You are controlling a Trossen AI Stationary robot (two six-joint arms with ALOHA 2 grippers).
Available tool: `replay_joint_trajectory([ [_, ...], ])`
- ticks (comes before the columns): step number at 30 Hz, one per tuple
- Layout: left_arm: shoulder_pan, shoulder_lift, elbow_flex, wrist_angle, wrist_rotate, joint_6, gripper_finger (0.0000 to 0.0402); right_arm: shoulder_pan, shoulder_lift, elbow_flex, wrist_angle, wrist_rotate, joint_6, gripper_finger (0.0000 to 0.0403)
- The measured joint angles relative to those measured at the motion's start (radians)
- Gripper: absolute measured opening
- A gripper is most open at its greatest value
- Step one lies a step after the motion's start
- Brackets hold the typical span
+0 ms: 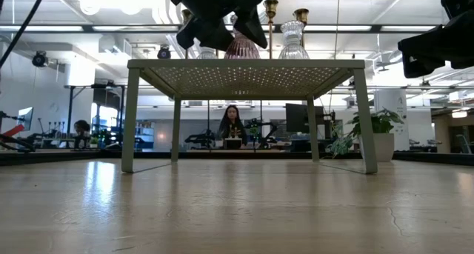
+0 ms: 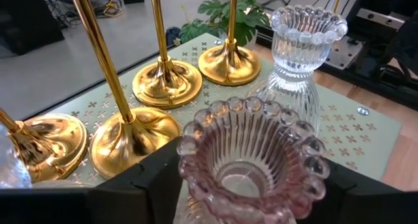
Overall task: Pick & Place candle stick holders
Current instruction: Put the pink crystal glass candle holder on the shelf
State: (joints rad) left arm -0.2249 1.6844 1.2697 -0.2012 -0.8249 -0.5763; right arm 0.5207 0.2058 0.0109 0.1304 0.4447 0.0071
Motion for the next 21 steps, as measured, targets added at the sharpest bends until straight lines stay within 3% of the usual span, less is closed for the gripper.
replay_joint_trajectory([
  [8, 0.001, 0.0, 0.002, 0.002, -0.005, 0.003, 0.0277, 0.0, 0.0, 0.0, 0.0, 0.0, 0.0, 0.0009],
  [21, -0.013, -0.036, 0.026, -0.072, -0.011, -0.016, 0.0282, 0.0, 0.0, 0.0, 0.0, 0.0, 0.0, 0.0009],
])
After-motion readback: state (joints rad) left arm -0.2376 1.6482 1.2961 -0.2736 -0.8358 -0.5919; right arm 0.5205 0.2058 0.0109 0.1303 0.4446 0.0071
